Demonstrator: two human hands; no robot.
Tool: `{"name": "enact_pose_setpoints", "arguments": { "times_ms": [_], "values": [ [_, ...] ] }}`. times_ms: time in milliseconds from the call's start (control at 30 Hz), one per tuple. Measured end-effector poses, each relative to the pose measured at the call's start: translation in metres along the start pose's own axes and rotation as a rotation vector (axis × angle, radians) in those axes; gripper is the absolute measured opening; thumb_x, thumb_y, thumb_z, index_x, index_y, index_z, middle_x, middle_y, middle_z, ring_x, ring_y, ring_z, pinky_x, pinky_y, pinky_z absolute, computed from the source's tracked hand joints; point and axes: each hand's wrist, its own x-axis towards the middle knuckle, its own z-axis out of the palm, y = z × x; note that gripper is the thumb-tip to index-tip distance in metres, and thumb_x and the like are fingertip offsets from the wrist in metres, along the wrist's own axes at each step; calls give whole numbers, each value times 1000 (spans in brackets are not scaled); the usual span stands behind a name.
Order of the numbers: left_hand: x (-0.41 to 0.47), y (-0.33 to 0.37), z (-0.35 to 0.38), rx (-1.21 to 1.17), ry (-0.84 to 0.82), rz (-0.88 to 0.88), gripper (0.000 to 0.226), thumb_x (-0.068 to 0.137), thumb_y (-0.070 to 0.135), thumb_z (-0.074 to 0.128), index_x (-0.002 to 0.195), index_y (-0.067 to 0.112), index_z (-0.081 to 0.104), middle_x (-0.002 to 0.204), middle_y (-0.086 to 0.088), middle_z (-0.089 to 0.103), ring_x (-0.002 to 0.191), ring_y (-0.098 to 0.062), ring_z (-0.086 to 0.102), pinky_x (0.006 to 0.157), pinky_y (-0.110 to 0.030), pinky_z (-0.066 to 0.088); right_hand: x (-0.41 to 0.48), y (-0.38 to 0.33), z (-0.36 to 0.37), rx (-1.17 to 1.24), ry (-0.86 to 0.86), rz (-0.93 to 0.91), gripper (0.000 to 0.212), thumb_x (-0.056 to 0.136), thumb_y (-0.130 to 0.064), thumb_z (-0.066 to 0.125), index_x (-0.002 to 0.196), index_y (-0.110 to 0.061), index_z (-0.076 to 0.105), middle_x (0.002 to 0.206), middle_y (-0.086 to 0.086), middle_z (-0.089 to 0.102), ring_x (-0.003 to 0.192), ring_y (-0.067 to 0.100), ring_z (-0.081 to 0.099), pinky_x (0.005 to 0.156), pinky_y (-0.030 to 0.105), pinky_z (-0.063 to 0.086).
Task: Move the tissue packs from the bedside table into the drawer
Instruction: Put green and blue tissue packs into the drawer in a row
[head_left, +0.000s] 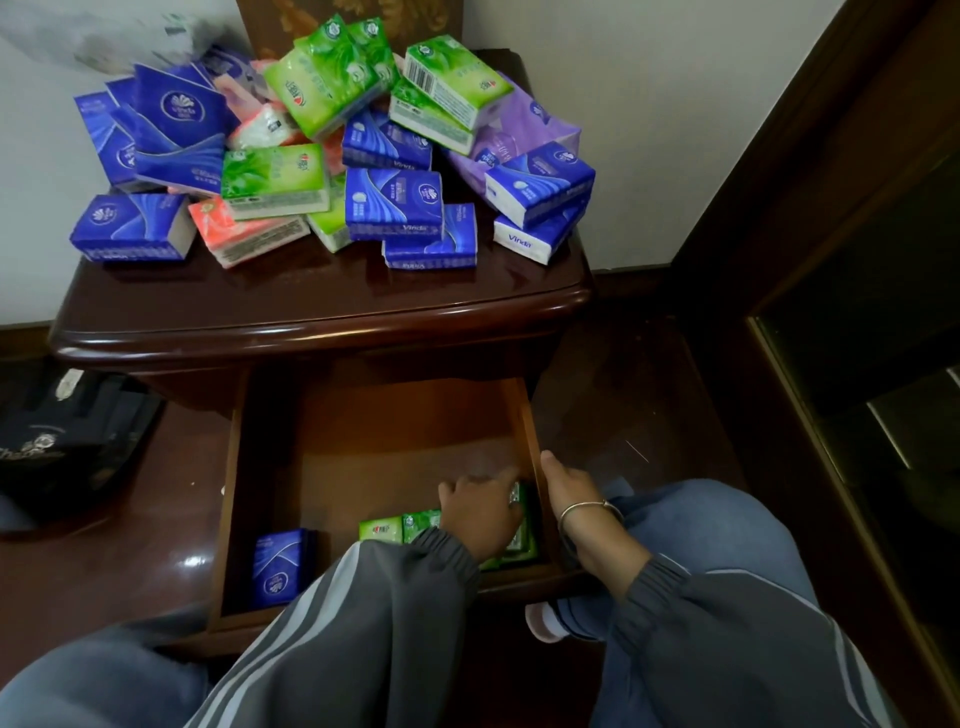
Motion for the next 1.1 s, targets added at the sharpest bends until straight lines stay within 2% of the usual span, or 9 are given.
{"name": "enact_pose_setpoints", "arguments": {
  "times_ms": [133, 267, 333, 533, 733, 967, 1100],
  "values": [
    [0, 1, -1, -20, 41, -42, 33, 91, 49, 45, 120, 36, 51, 117, -2, 65, 116, -28, 51, 95, -42, 30, -1, 0, 0, 3, -8, -10, 53, 97, -44, 31, 121, -5, 57, 120, 19, 60, 110, 34, 55, 95, 38, 44],
    [0, -5, 1, -205, 55, -130, 29, 93, 37, 49, 120, 28, 52, 118, -4, 64, 118, -28, 51, 97, -41, 34, -2, 0, 1, 17, -11, -5, 53, 97, -45, 32, 120, -5, 58, 119, 18, 61, 109, 34, 55, 99, 44, 43],
    [-1, -12, 4, -274, 31, -148, 28, 93, 38, 49, 119, 27, 53, 119, -3, 63, 120, -27, 48, 99, -42, 33, -2, 1, 2, 19, -11, -2, 54, 96, -46, 32, 118, -5, 58, 117, 17, 61, 108, 34, 56, 99, 45, 44],
    [-4, -31, 14, -6, 19, -5, 38, 92, 54, 44, 127, 41, 51, 144, 11, 40, 133, -20, 33, 104, -42, 27, -2, 1, 2, 9, -2, -14, 53, 96, -47, 32, 112, -5, 61, 112, 18, 64, 104, 33, 58, 97, 44, 45],
    [1, -38, 14, 109, 2, 120, 42, 92, 53, 44, 130, 35, 50, 128, 5, 59, 118, -20, 53, 97, -37, 37, -3, 1, 3, 1, 11, -35, 52, 96, -46, 34, 113, -5, 61, 115, 17, 62, 106, 33, 57, 96, 41, 45],
    [7, -46, 13, 14, 24, 180, 43, 89, 53, 52, 124, 28, 58, 123, 4, 61, 115, -19, 52, 95, -32, 39, -5, 2, 3, -33, 17, -61, 52, 96, -45, 34, 110, -4, 63, 114, 18, 63, 105, 33, 58, 92, 40, 44],
    [7, -54, 14, -188, 47, 237, 41, 85, 44, 63, 117, 18, 65, 116, 0, 67, 109, -18, 58, 91, -27, 39, -5, 3, 3, -44, 13, -71, 49, 96, -44, 35, 108, -6, 63, 113, 17, 63, 102, 31, 57, 86, 35, 42]
  ]
}}
